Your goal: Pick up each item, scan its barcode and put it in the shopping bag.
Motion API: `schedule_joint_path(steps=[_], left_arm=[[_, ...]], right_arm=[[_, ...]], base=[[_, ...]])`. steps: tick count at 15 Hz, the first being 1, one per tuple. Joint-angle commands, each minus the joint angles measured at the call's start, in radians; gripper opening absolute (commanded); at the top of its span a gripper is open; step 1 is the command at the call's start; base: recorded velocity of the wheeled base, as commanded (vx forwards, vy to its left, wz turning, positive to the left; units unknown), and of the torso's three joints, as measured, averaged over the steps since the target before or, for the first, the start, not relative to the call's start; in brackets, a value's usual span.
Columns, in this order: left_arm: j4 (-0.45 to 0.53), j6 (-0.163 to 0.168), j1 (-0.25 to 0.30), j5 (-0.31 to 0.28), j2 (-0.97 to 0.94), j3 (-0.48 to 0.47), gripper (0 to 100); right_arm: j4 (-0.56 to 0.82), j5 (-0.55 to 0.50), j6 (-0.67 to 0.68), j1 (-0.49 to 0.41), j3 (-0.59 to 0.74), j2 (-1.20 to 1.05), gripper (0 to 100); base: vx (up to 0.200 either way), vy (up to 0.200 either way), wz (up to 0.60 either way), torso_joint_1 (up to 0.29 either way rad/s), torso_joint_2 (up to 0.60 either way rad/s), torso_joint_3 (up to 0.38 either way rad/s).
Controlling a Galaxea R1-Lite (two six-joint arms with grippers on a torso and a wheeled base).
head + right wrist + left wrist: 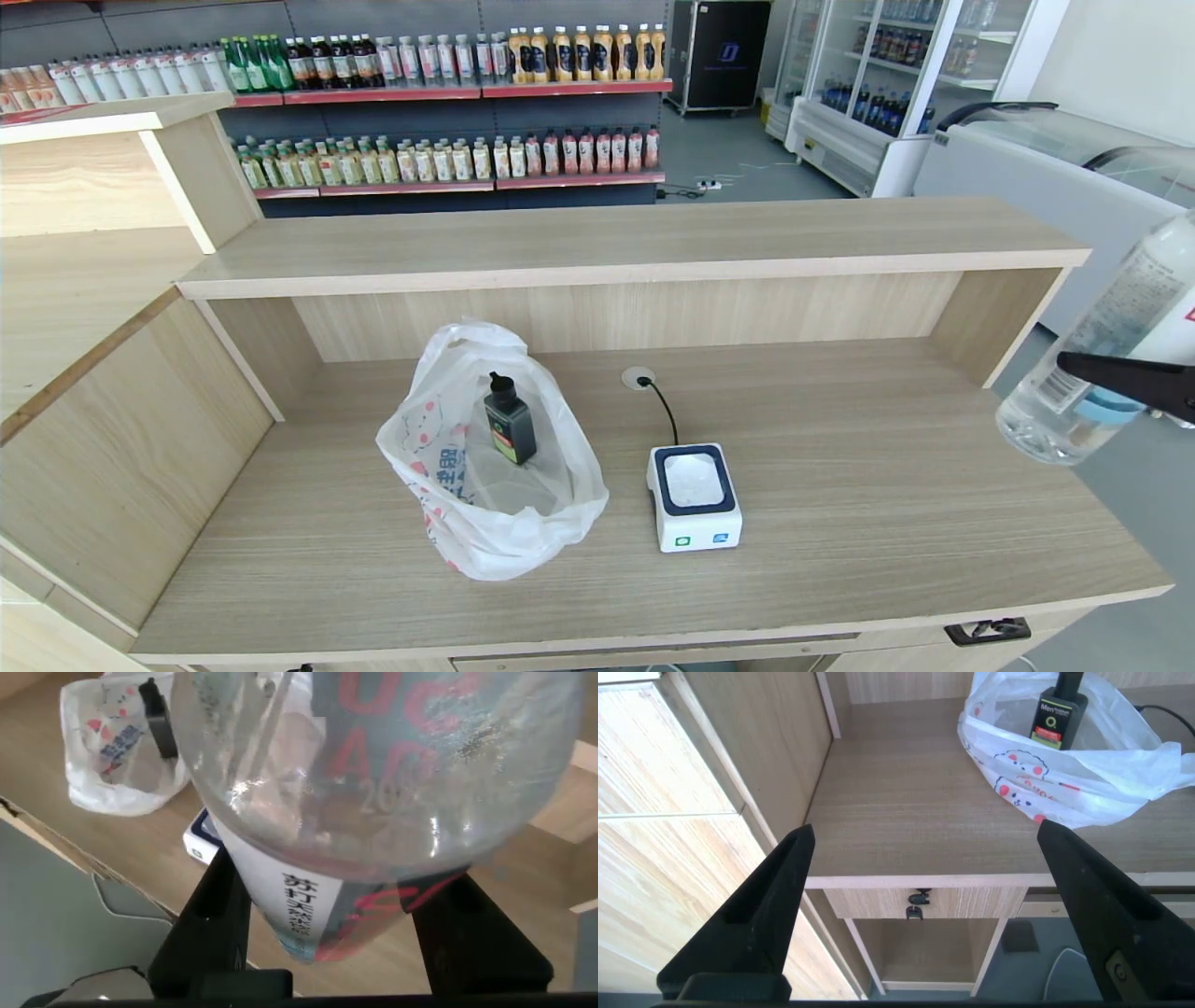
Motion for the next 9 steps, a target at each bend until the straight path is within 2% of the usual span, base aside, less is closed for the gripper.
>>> schedule_joint_path(steps=[1,5,6,8,9], left_arm=[[0.000,0.000,0.000,0.000,0.000,0.000,100],[0.000,0.000,0.000,0.000,0.000,0.000,100],[0.000,0.000,0.000,0.000,0.000,0.000,100],[0.000,0.000,0.000,0.000,0.000,0.000,100],[0.000,0.000,0.000,0.000,0.000,0.000,100]], right_arm=[[0.010,-0.100,0.022,-0.113,-0.004,0.026,0],[0.041,-0.505,0.026,-0.101,-0.001,0.039,0],[0.048,-0.551,0.029,-0.083,-0.013,0.055,0],[0.050,-0.554,0.032,-0.047,-0.039,0.069,0],[0.052,-0.559,0.034,-0.020,-0.047,0.069,0]], base=[[0.000,0.000,0.00,0.000,0.00,0.000],[0.000,0.000,0.00,0.000,0.00,0.000],[0.000,0.000,0.00,0.000,0.00,0.000],[0.000,0.000,0.00,0.000,0.00,0.000],[0.000,0.000,0.60,0.007,0.01,0.002]])
